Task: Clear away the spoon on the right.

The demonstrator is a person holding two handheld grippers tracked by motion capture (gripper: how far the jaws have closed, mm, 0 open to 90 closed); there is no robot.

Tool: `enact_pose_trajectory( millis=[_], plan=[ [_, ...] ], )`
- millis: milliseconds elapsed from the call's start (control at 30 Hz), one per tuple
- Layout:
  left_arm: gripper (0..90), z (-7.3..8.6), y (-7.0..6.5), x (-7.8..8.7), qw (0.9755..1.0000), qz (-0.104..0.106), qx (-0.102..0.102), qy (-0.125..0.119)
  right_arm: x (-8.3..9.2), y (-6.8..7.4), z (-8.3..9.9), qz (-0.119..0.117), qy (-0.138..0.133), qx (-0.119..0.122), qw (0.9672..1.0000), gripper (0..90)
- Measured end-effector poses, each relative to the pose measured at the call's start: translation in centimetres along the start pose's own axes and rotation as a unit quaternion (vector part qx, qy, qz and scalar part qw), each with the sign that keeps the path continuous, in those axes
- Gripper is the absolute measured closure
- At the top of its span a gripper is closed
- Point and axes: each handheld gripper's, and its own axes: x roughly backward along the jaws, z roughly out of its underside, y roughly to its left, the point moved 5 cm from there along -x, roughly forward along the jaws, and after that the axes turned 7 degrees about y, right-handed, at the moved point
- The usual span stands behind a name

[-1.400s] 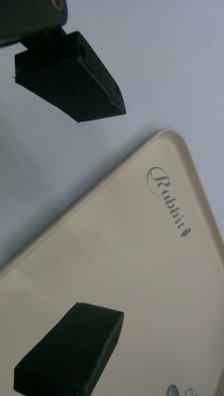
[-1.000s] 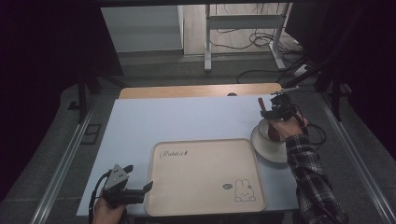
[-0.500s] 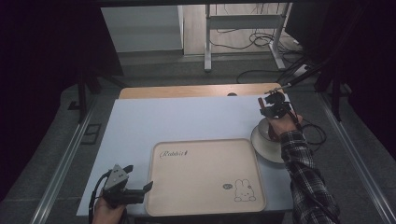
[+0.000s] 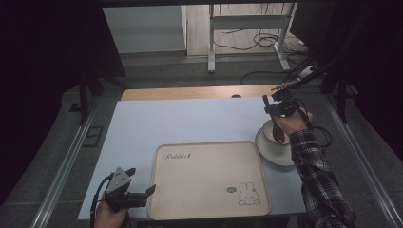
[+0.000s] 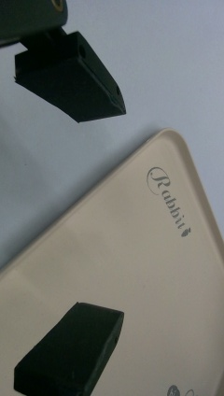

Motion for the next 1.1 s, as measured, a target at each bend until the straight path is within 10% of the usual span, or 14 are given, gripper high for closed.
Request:
enact_pose_trajectory(
  millis=[1100],
  plan=[
    [4.5,0.0,0.0,0.0,1.0000,-0.001,-0.002,0.001,8.2,4.2,0.7,-0.055,0.017,0.051,0.9970,78.3]
  ],
)
